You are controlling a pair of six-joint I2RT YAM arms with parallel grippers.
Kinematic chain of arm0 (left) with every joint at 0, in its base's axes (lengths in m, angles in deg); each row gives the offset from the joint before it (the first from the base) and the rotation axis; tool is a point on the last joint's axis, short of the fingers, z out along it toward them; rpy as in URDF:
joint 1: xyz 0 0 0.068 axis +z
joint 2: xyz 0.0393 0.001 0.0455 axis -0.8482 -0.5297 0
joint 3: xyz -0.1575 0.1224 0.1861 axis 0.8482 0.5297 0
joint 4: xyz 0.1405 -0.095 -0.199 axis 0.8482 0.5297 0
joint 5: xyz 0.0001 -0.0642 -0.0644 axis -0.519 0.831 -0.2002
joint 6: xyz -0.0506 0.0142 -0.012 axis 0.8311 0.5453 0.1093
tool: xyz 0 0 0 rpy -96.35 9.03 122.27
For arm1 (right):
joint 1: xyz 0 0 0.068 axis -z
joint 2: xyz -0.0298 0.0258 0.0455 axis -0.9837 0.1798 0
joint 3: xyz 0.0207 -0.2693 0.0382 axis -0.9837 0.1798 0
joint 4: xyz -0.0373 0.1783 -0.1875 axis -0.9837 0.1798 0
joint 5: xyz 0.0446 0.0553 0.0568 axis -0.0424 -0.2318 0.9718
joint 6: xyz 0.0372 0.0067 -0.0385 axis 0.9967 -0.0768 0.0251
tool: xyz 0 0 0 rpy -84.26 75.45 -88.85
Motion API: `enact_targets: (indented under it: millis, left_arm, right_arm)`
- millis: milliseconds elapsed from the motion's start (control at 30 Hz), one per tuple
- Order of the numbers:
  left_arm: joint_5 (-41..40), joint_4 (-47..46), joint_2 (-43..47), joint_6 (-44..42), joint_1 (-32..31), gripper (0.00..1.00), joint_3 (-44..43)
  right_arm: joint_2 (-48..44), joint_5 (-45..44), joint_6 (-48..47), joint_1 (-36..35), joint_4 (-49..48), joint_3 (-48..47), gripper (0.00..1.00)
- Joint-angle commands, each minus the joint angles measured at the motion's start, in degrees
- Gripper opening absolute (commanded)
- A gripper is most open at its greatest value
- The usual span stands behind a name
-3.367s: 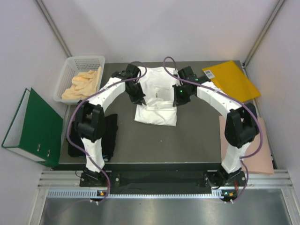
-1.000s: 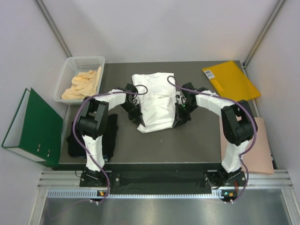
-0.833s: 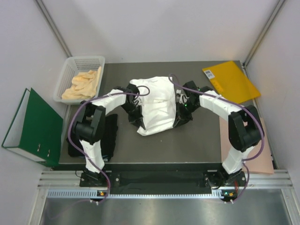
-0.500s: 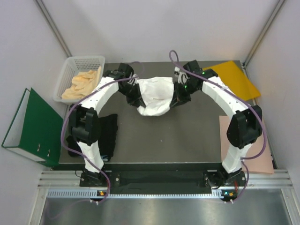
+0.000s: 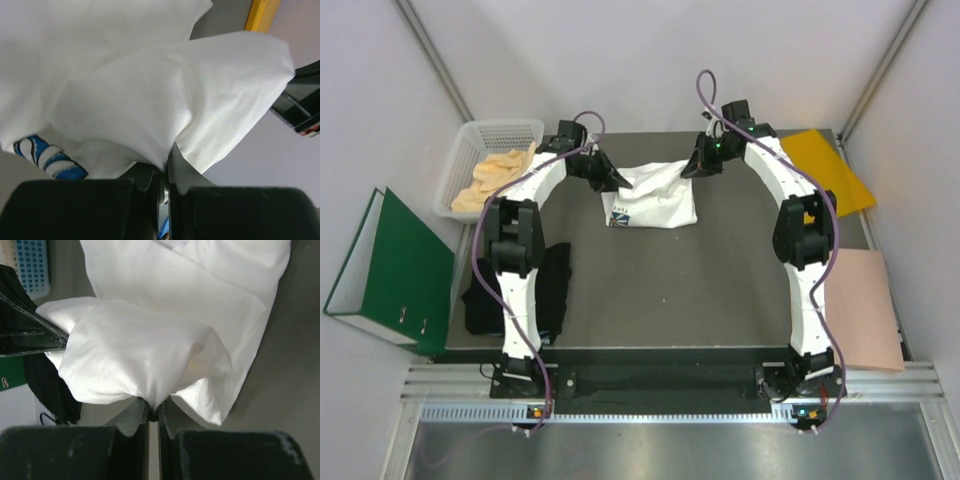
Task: Fold and stack the t-shirts
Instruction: Fold the long partially folded tshirt into a neat square
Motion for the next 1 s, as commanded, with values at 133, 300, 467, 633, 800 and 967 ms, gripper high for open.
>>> enact_targets:
  millis: [133,300,467,633,800,967]
  left_arm:
    - [9.2,-29.5,-8.0,21.6,4.4,0.14,-4.1]
    - [11.9,-53.6,-14.2,34.7,6.4,0.99,-7.4]
    - [11.0,-52.3,-11.0,28.9,7.1,0.99,-10.5]
    - [2.2,-29.4,-2.9,7.3,7.0,0.99,-6.9]
    - [0.6,-23.3,-1.8,1.4,6.9,0.99,-2.7]
    - [-1.1,-21.1,-5.8,-1.8,6.2,0.99,-3.2]
  right_arm:
    - [4.4,2.2,7.8,0.3,-22.5,-1.7,0.13]
    - [6.0,0.6,15.5,1.0,-34.8,0.2,0.8]
    - [3.3,-3.2,12.2,1.1,-34.4,0.3,1.0]
    - [-2.4,-7.3,6.6,1.3,-29.2,5.3,1.0]
    - [-6.5,-8.2,4.3,1.5,-27.7,12.9,1.0]
    - [-7.7,-8.5,4.9,1.6,-28.2,16.5,1.0]
